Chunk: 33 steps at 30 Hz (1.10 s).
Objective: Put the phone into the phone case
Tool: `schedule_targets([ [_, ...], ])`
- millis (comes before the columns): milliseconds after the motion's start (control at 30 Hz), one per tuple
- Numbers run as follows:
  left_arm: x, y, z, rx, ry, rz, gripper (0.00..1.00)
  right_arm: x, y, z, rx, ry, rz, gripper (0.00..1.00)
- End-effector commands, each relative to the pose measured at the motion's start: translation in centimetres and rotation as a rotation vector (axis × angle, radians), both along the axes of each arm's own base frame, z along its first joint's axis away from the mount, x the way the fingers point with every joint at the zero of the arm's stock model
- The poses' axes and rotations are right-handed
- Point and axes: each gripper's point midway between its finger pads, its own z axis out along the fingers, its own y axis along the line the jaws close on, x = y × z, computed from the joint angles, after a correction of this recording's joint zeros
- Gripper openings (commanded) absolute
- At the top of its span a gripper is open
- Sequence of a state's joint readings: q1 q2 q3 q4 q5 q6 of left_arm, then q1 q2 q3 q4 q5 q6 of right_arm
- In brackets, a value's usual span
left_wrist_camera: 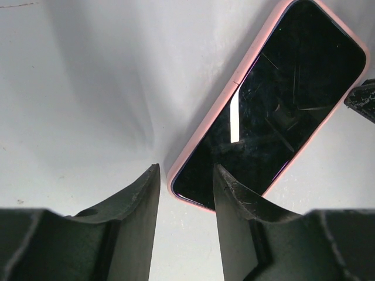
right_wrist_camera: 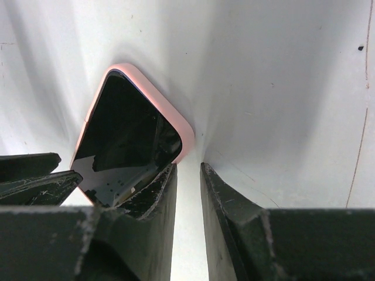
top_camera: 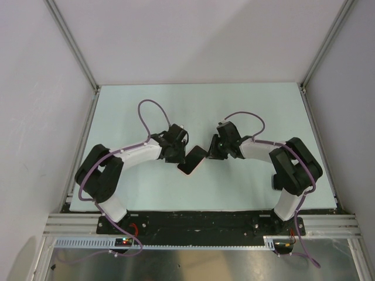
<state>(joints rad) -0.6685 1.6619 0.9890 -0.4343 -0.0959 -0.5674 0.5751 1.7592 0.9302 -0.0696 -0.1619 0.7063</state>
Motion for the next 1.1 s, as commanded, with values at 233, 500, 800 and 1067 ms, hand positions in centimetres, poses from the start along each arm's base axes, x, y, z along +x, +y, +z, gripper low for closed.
schedule_targets([
  [233,-0.5,0.4,-1.3,0.028,0.038,-0.016,0.37,2.5,0.1,1.4,-0.008,-0.092,-0.022,0.28],
  [500,-2.3,1.4,-3.8,0.088,0.09,0.012,0.3,2.4,0.2,1.7,-0.019,-0.102,-0.01,0.28],
  [800,-6.2,0.9,-7.2,0.173,0.16,0.009,0.21,2.6,0.9,1.8,-0.039,-0.116,0.012,0.3],
  [1067,-7.4,-0.7,-6.4,0.13,0.153,0.02,0.16,2.5,1.2,1.6,-0.053,-0.108,0.016,0.47],
])
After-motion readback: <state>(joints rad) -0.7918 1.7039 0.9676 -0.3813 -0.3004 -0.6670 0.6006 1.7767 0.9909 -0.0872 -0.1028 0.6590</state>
